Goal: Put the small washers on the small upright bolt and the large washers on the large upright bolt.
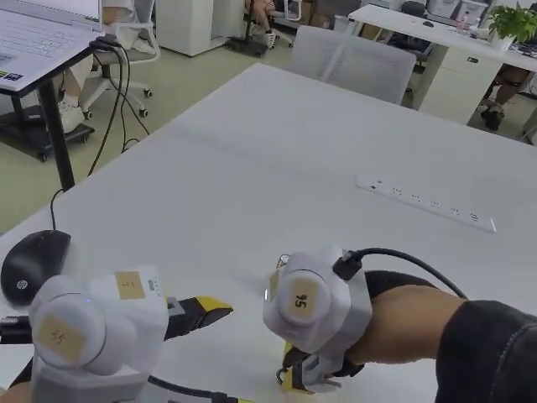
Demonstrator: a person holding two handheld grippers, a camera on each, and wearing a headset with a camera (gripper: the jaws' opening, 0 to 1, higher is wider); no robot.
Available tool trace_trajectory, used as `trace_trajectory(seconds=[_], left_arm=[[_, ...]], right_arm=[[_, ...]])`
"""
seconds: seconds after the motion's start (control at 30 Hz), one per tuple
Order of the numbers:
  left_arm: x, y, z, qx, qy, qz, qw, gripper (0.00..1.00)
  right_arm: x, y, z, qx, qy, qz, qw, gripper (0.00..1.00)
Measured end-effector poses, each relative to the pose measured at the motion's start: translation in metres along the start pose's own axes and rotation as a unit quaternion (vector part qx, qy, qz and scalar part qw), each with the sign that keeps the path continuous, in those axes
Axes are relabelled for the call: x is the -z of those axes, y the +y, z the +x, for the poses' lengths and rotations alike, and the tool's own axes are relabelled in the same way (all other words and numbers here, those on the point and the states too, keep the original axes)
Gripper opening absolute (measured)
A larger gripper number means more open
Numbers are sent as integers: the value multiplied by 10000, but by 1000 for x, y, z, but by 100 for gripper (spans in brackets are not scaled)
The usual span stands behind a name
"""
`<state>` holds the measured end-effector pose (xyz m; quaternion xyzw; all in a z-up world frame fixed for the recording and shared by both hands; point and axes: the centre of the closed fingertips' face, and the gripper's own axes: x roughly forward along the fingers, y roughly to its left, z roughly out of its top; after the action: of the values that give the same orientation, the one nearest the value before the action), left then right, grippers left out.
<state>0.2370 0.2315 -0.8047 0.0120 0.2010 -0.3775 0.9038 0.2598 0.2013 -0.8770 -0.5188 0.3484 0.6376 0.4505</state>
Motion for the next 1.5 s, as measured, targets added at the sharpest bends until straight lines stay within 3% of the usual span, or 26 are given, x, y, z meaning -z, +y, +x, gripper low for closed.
trace_trajectory(seconds=[0.87, 1.5], left_arm=[[-1, 0, 3, 45, 41, 30, 10000, 73], [-4, -2, 7, 111, 51, 78, 9999, 73]], right_arm=[[9, -2, -10, 31, -3, 164, 9999, 14], [37, 1, -29, 175, -22, 588, 9981, 14]])
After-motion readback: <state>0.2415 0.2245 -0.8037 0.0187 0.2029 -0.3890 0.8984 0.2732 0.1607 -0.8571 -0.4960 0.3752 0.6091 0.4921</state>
